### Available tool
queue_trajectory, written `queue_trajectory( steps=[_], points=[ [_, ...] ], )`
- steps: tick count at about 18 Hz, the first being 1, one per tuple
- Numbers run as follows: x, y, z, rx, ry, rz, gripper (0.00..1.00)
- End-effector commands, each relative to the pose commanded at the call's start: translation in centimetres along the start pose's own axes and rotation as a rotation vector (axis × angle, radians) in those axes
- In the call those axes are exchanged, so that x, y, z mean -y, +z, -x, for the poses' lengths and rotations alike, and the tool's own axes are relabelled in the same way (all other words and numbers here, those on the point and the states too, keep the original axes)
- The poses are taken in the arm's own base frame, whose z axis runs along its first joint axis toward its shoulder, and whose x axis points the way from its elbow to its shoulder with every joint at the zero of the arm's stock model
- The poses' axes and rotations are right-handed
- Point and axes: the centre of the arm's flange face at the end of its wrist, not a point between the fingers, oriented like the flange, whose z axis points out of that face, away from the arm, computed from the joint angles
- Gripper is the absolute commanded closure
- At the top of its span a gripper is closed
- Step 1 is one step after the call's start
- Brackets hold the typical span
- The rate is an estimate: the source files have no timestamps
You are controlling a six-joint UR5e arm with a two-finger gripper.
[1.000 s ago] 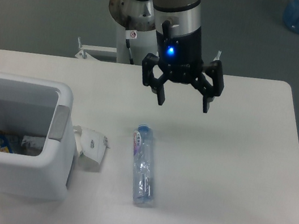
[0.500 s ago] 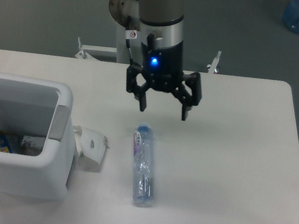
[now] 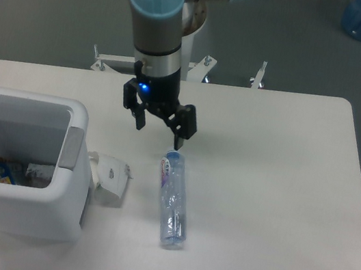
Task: Place the trash in the trash can
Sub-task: 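Move the open gripper over the white crumpled paper beside the bin, then lower the gripper and close it on the white crumpled paper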
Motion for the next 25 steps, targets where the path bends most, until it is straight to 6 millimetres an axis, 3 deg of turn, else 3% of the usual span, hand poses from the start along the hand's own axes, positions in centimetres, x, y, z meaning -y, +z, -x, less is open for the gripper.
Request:
queue_trajectory(
  steps=[8, 10, 17, 21, 25],
  points=[
    [0.8, 7.2, -3.1, -0.092, 0.024, 0.003, 0.00],
    [1.3, 8.3, -3.3, -0.103, 0.028, 0.007, 0.00],
    [2.5, 9.8, -4.2, -0.193, -0.190, -0.036, 0.00],
    [3.8, 11.4, -5.0, -0.215, -0.256, -0.010, 0.00],
    [4.4, 11.5, -5.8, -0.220, -0.279, -0.004, 0.00]
  ],
)
